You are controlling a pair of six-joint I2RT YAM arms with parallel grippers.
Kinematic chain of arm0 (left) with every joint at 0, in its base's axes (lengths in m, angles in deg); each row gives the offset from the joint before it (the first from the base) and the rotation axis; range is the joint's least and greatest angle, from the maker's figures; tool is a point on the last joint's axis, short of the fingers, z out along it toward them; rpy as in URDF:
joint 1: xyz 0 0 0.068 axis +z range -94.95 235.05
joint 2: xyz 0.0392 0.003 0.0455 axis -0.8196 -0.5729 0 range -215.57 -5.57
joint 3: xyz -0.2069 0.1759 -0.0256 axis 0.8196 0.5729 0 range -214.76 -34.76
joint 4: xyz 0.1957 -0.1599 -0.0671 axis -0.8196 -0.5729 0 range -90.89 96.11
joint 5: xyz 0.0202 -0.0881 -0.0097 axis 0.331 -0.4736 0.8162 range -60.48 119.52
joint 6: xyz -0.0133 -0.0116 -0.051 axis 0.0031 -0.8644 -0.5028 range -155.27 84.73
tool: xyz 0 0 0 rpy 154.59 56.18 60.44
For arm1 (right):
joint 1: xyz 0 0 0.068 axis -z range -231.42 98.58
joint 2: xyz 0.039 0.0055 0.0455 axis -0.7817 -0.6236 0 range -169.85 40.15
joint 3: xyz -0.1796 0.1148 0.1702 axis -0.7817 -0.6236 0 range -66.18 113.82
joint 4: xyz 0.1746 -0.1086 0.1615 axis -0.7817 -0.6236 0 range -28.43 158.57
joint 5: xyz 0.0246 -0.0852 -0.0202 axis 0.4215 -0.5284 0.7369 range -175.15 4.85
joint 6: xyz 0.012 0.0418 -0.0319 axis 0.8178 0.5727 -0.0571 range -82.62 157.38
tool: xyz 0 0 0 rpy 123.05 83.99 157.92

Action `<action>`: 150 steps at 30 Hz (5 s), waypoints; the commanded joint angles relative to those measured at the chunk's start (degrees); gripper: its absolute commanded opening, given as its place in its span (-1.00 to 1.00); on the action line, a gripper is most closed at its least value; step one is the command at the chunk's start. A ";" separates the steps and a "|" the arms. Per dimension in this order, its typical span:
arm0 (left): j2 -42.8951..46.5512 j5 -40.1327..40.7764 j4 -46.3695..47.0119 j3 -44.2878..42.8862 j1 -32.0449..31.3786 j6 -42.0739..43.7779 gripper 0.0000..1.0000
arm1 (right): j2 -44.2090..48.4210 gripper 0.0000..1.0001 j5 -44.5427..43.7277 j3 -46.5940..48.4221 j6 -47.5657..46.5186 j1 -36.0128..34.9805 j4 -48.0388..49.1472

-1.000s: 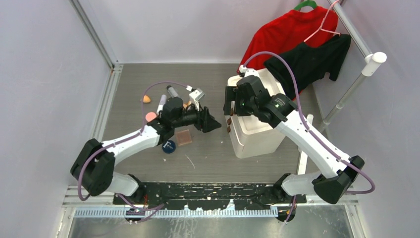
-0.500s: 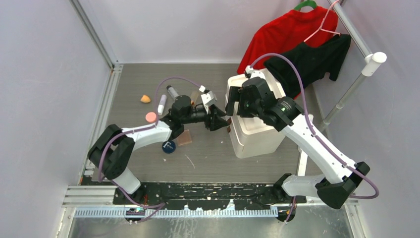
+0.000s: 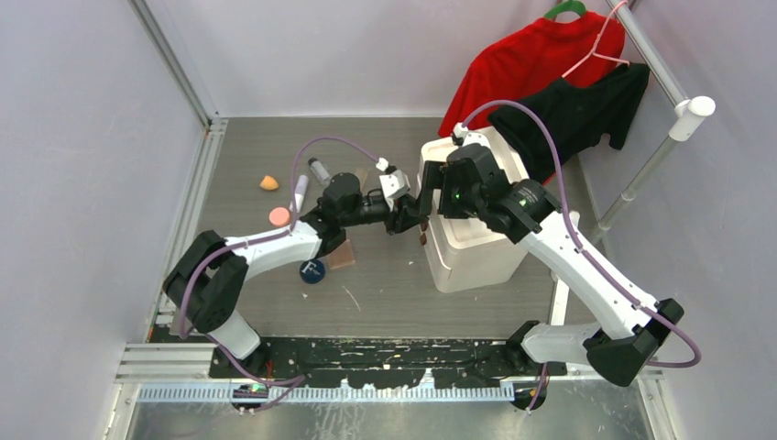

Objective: Organize the makeup

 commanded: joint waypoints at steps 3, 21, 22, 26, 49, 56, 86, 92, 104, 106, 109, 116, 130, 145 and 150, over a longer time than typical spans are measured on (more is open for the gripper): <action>-0.13 0.81 -1.04 -3.56 0.01 3.06 -0.19 | 1.67 0.74 0.75 0.00 1.08 0.26 1.34; -2.48 6.85 0.69 -4.38 0.01 0.16 -0.33 | 1.90 0.73 0.49 -0.33 1.61 0.27 1.51; -2.52 7.03 0.40 -4.64 0.02 0.12 -0.38 | 1.85 0.72 0.05 -0.34 1.47 0.24 1.32; -2.28 7.10 1.23 -4.65 0.02 -0.52 -0.39 | 1.66 0.68 -0.85 0.09 1.12 0.26 0.62; 11.50 13.74 -5.57 3.24 0.32 0.20 -1.00 | 2.11 0.48 -2.43 -1.59 1.25 0.24 -0.12; 21.20 20.04 -8.10 10.91 2.33 1.47 -1.00 | 1.54 0.50 -5.56 -2.05 0.60 1.14 -0.86; 38.87 58.88 -92.76 -2.23 8.24 -43.10 0.99 | 2.80 0.80 -4.59 -4.83 1.29 1.66 4.22; 35.39 56.91 -96.82 0.82 9.15 -49.20 0.99 | 0.53 0.93 -6.07 -4.30 -0.80 1.63 3.05; 22.15 52.28 -89.73 1.30 9.06 -56.90 0.99 | 1.03 1.00 -7.77 -1.81 -3.41 1.67 4.78; 20.85 52.73 -89.48 1.76 8.70 -60.16 0.98 | 1.20 1.00 -5.72 -2.38 -3.36 1.66 5.60; 20.68 53.35 -85.87 3.18 8.10 -62.42 0.98 | 1.02 1.00 -1.46 -3.40 -3.05 1.65 5.52; 13.84 53.26 -80.62 4.28 7.95 -66.67 0.99 | 2.67 1.00 -0.04 -4.30 -4.19 1.65 4.19; 11.98 54.62 -69.52 12.51 9.50 -67.87 0.68 | 4.09 1.00 2.49 -5.61 -2.60 1.65 3.43; 9.53 60.23 -71.07 11.19 10.11 -64.72 0.29 | 5.12 1.00 0.90 -7.10 -0.15 1.56 2.62; 11.37 60.52 -74.19 9.28 9.99 -63.50 -0.18 | 5.05 1.00 0.90 -6.27 0.24 1.58 1.92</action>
